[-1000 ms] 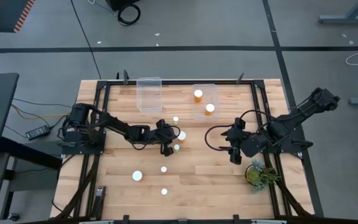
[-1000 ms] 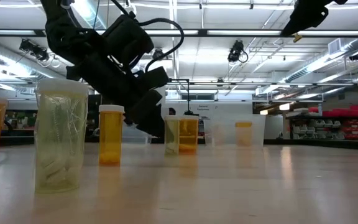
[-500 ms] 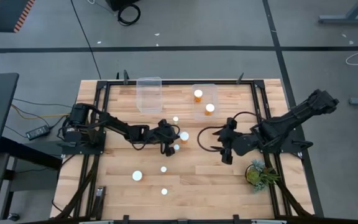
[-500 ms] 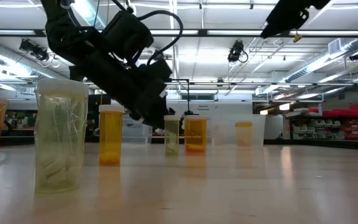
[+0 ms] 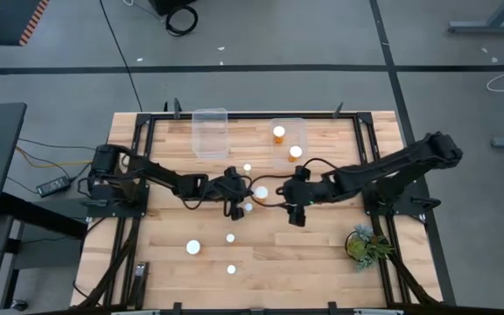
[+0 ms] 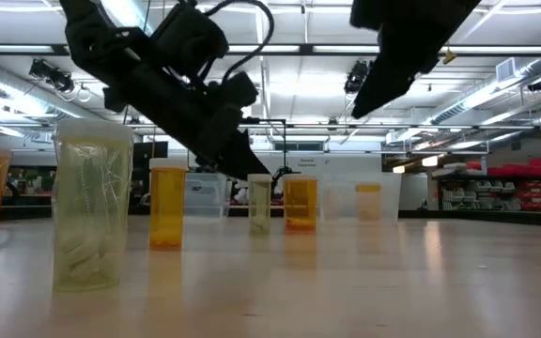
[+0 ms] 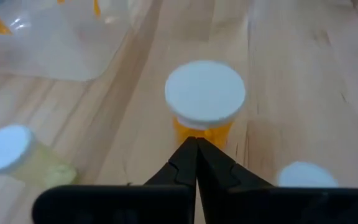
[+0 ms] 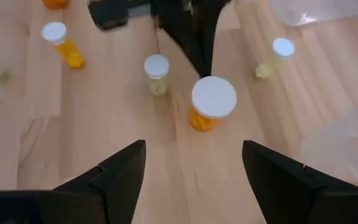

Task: Pick and place medicine bottles into bin by pill shape (circle, oval)
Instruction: Put the large orange pill bottle into the right transparent bin

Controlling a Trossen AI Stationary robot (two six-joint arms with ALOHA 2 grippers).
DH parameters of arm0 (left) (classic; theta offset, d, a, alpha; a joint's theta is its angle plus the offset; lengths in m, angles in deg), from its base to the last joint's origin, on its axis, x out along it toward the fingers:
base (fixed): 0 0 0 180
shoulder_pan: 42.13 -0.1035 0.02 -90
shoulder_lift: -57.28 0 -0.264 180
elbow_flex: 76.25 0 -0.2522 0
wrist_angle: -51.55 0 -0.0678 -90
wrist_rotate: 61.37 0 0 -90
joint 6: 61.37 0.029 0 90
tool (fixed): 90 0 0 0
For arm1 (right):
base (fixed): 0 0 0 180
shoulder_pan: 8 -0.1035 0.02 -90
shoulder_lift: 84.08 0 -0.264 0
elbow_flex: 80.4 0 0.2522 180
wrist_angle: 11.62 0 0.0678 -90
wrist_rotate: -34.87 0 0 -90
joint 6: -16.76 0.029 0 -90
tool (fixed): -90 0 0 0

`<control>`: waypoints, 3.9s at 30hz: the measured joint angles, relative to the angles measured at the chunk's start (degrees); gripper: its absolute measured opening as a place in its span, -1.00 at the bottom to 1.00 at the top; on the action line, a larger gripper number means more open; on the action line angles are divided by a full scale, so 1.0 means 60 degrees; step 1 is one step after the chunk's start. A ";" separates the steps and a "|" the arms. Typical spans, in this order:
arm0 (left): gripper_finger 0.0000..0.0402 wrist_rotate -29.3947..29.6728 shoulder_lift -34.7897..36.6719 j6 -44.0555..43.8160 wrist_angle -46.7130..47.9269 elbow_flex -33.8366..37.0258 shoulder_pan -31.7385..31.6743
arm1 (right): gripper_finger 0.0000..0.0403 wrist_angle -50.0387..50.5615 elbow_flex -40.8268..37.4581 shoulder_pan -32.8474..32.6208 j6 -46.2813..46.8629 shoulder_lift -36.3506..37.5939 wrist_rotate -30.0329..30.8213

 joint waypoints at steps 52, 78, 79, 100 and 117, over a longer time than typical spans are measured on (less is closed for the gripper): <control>-0.87 0.0043 0.4803 -0.0951 0.8342 0.0010 0.1111 | 0.53 0.1051 0.4051 0.2663 -0.2873 -0.4670 -0.2266; -0.85 0.0039 0.4799 -0.0950 0.7834 0.0010 0.1111 | 0.63 0.1623 0.4051 0.2278 -0.1704 -0.4801 -0.2169; -0.86 0.0039 0.4799 -0.0954 0.7832 0.0010 0.1111 | 0.63 0.1635 0.4051 0.2279 -0.1659 -0.4801 -0.2098; -0.87 0.0039 0.4796 -0.0954 0.7832 0.0006 0.1111 | 0.63 0.1076 0.3093 0.2289 -0.1063 -0.4787 -0.2074; -0.82 0.0039 0.4796 -0.0954 0.7832 0.0006 0.1111 | 0.44 0.0082 0.2630 0.2373 -0.1070 -0.4787 -0.2288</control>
